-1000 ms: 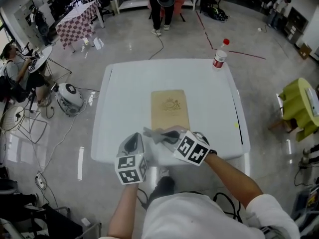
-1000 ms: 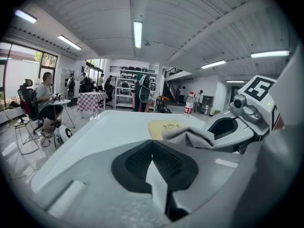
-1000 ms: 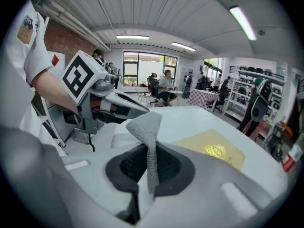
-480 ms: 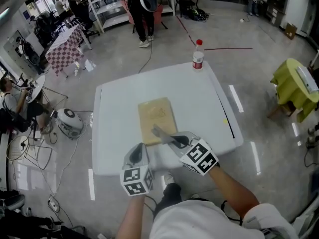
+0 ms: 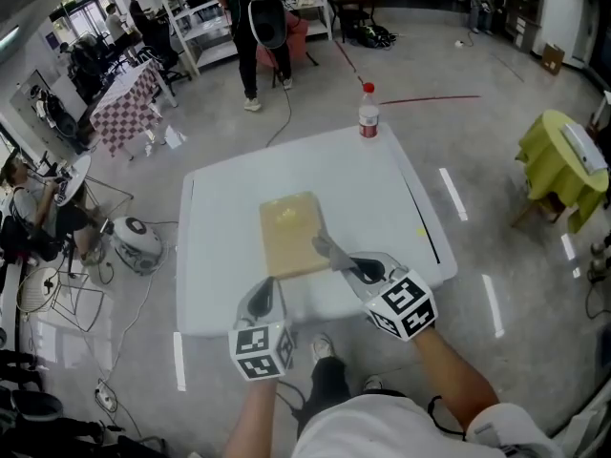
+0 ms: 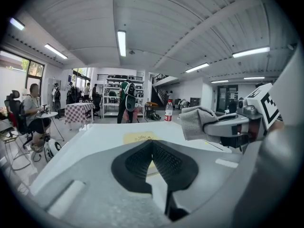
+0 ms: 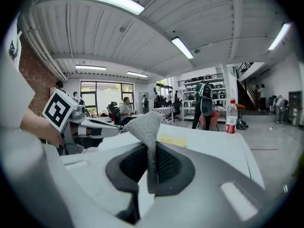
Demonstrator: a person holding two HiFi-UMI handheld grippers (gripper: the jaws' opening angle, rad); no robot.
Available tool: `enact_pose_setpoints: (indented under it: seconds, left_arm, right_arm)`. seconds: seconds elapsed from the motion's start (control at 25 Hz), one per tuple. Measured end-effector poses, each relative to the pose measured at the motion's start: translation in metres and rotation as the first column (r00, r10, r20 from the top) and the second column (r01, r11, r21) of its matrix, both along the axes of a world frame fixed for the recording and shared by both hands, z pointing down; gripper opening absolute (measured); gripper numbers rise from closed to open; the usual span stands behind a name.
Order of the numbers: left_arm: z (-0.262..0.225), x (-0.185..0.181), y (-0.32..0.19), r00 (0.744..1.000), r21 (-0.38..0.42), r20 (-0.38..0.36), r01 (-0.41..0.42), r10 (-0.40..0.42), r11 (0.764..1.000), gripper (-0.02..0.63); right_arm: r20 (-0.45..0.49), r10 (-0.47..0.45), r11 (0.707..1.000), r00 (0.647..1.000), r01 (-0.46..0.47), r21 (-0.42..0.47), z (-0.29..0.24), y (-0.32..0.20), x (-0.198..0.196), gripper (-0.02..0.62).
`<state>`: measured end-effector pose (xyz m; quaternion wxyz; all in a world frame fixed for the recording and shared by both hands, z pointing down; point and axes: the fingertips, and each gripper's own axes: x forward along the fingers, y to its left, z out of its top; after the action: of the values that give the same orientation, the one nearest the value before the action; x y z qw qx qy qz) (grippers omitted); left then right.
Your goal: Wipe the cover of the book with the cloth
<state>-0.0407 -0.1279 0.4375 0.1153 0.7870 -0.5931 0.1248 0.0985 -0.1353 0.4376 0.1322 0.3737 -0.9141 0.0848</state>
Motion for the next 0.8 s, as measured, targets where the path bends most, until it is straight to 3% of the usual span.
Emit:
enact_pose_setpoints:
  seconds: [0.24,0.48,0.8]
  left_arm:
    - [0.002,-0.017,0.005,1.0,-0.014,0.013,-0.015,0.016,1.0,0.006]
    - [0.001,0.013,0.019,0.999,-0.011,0.029,-0.026,0.026,1.0,0.006]
    - [0.006,0.017,0.029,0.999,-0.021,0.031,-0.032,0.032,0.999,0.006]
  right_arm:
    - [0.024,0.054,0.999,0.998,-0.054,-0.004,-0.005,0.001,0.003,0.017]
    - [0.025,0.075,0.997,0.997,-0.075,0.002,-0.006,0.013,0.037,0.016]
    - [0.008,0.074,0.997,0.997,-0.074,0.017,-0.008,0.018,0.042,0.016]
